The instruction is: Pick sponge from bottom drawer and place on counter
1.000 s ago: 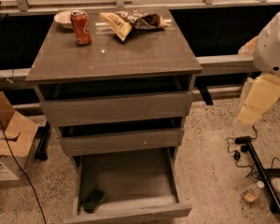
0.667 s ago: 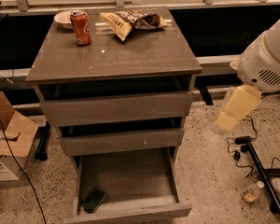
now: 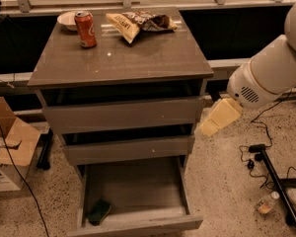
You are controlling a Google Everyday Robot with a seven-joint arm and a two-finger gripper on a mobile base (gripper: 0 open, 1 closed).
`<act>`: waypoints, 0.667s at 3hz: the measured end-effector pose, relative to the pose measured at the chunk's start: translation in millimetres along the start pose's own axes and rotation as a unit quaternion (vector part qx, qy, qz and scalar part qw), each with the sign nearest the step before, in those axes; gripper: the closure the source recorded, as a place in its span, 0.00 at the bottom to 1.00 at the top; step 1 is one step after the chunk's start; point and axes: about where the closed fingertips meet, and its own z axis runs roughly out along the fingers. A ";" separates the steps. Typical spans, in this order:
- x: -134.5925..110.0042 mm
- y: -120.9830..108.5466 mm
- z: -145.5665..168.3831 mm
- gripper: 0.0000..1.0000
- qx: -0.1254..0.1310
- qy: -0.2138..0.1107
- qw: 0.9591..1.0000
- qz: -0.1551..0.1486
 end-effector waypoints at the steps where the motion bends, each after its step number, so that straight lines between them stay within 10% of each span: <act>1: 0.3 1.6 13.2 0.00 -0.005 0.007 1.000 0.009; 2: -7.9 12.4 63.9 0.00 -0.024 0.020 0.999 0.026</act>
Offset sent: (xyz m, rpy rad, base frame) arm 0.0361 0.0752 -0.1140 0.0361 0.1548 -0.0731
